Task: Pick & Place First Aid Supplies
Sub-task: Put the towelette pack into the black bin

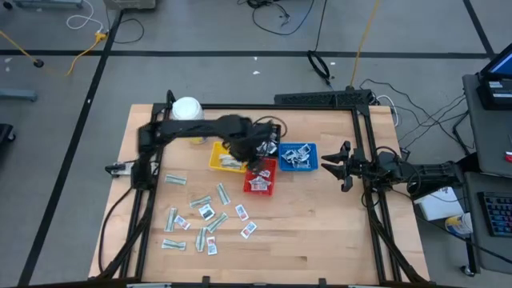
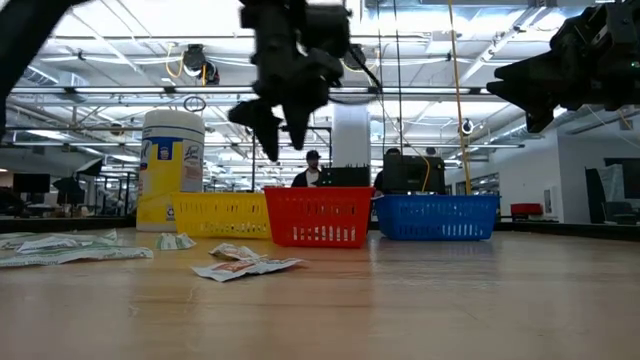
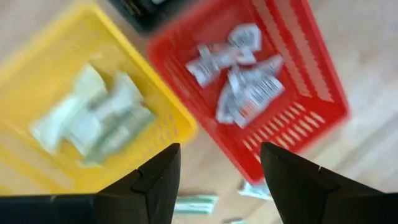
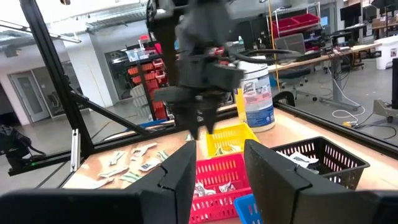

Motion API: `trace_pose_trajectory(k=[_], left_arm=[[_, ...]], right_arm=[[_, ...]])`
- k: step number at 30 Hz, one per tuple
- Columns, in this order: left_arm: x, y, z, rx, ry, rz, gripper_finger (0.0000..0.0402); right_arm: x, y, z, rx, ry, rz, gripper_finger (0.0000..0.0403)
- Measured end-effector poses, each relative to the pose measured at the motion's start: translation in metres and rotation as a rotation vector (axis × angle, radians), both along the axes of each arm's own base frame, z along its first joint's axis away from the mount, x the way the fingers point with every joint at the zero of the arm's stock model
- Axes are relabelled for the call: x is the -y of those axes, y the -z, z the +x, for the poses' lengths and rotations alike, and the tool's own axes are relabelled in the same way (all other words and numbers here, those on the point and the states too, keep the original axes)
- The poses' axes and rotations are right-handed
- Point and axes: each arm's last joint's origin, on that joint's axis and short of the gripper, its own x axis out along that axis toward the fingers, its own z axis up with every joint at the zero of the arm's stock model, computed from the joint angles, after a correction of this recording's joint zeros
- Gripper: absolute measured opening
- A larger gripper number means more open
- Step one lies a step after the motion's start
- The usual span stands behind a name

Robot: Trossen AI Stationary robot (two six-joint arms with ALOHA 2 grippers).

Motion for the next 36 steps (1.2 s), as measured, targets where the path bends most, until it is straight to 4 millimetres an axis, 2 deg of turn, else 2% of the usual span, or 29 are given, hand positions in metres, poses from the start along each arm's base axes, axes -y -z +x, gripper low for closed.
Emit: trace_pose_trajectory(k=[7,12,17,22,29,36], left_arm=[[0.053,0.009,-0.053,-0.034,-0.043,-0.024,0.0227],[0.082,0.017,-0.086,-0.093,-0.062,-0.030,0.0227],[0.105,0.025,-0.110,-0.112,-0.077,-0.039,0.0227],[0.120,0.025,-0.119,-0.120,-0.088,-0.047,0.0227],[0.132,0.026,-0.122,-0.125,-0.086,-0.051,0.0227],[0.146,0.043,-0.122,-0.146,-0.099,-0.062,0.0227]], right_arm=[[0.000,0.000,0.000,-0.002,0.000,0.000,0.0130],[0.000,0.000,0.000,-0.002,0.000,0.000,0.0130],[0.000,0.000,0.000,-0.002,0.000,0.000,0.0130],[0.000,0.000,0.000,-0.002,0.000,0.000,0.0130],[0.000,0.000,0.000,-0.002,0.000,0.000,0.0130],[0.000,0.000,0.000,-0.002,0.000,0.000,0.0130]])
